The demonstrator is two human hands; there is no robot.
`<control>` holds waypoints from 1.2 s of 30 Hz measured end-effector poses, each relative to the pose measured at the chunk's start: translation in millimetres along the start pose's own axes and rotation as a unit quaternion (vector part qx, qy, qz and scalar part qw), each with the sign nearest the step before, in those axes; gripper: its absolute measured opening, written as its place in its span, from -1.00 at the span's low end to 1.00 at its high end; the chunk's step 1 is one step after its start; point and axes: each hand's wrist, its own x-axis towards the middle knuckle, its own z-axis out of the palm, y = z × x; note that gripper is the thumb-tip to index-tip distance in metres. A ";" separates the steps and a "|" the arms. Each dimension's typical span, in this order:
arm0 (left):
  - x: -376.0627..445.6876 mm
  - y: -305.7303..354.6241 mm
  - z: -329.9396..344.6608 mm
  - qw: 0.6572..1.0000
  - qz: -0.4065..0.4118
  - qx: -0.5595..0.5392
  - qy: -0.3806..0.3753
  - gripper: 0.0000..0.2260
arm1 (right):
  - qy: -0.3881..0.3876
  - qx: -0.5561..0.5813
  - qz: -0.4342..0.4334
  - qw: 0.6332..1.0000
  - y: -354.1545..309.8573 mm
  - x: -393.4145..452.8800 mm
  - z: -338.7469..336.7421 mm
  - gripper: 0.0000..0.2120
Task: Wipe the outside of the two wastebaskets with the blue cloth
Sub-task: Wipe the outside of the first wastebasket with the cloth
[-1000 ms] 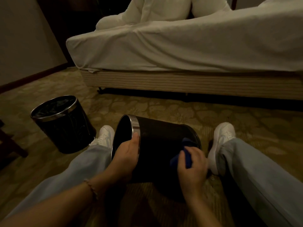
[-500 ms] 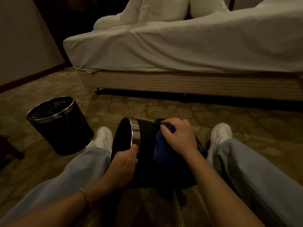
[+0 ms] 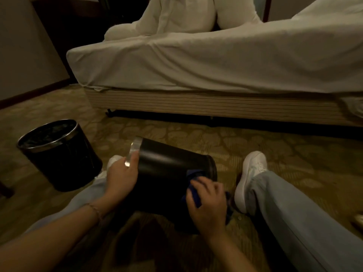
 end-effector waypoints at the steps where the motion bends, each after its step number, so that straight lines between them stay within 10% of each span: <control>1: 8.6 -5.5 0.3 1.000 -0.007 0.007 -0.001 -0.54 | 0.003 -0.008 -0.021 1.000 -3.4 -11.1 7.0 -0.73; 9: 45.4 2.7 13.2 0.998 0.032 0.047 -0.006 -0.47 | 0.039 -0.013 0.044 0.998 22.5 38.4 7.3 -0.72; 18: 45.1 14.8 15.5 0.991 0.125 0.042 -0.006 -0.49 | -0.141 0.045 0.181 0.972 70.0 119.2 -6.6 -0.74; 36: 59.5 118.8 69.8 0.969 0.155 0.172 -0.085 -0.49 | -0.007 -0.040 0.174 0.984 31.7 -31.1 -23.2 -0.78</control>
